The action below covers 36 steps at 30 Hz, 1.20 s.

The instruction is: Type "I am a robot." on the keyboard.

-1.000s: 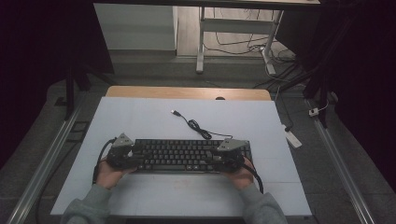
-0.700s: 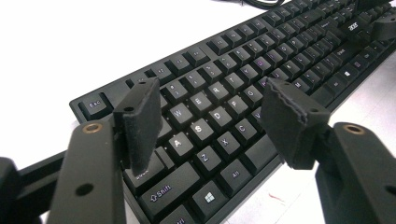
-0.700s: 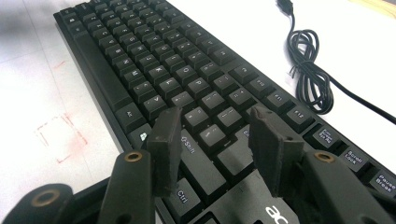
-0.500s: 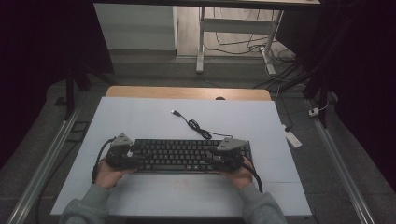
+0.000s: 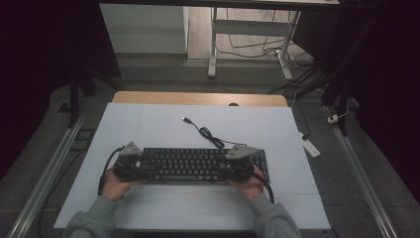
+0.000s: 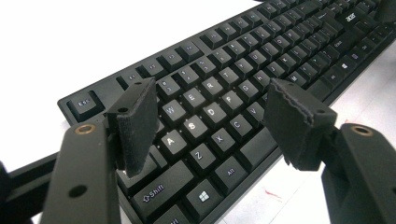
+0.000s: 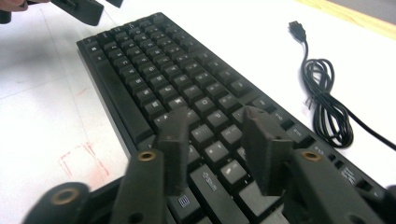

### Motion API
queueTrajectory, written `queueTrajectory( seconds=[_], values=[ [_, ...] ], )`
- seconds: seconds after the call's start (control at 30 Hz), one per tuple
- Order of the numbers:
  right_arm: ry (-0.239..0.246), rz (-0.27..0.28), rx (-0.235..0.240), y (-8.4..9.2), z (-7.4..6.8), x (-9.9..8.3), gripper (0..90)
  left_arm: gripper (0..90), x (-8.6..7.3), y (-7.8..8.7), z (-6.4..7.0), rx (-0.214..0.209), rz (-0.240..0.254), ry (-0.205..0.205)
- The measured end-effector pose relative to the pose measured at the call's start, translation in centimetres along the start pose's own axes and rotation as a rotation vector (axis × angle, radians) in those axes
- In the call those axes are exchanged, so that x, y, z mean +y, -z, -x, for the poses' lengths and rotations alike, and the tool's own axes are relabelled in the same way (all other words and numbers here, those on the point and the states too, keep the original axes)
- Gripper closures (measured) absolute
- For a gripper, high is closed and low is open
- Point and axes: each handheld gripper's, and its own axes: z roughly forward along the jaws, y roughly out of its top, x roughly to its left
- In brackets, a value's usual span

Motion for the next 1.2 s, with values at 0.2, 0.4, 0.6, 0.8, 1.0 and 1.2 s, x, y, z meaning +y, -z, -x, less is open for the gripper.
queueTrajectory(
  seconds=[0.2,0.4,0.6,0.8,1.0,1.2],
  values=[
    [0.023,-0.008,0.040,-0.6,-0.6,0.7,86.4,34.8,0.0,0.0,0.0,0.000,-0.002,-0.001],
    [0.035,-0.028,0.078,-1.4,-1.3,1.4,90.0,34.7,0.0,0.0,0.0,0.001,-0.003,-0.002],
    [0.046,-0.042,0.094,-2.5,-1.8,2.0,90.0,34.7,0.0,-0.1,0.1,0.004,-0.006,-0.006],
    [0.038,-0.072,0.096,-3.8,-2.0,2.2,90.0,34.7,0.0,-0.1,0.1,0.004,-0.010,-0.010],
    [0.039,-0.106,0.103,-4.9,-2.3,2.4,90.0,34.7,0.0,-0.2,0.2,0.006,-0.014,-0.010],
    [0.054,-0.149,0.121,-6.4,-3.0,2.3,90.0,34.6,0.0,-0.3,0.1,0.008,-0.019,-0.009]
  ],
)
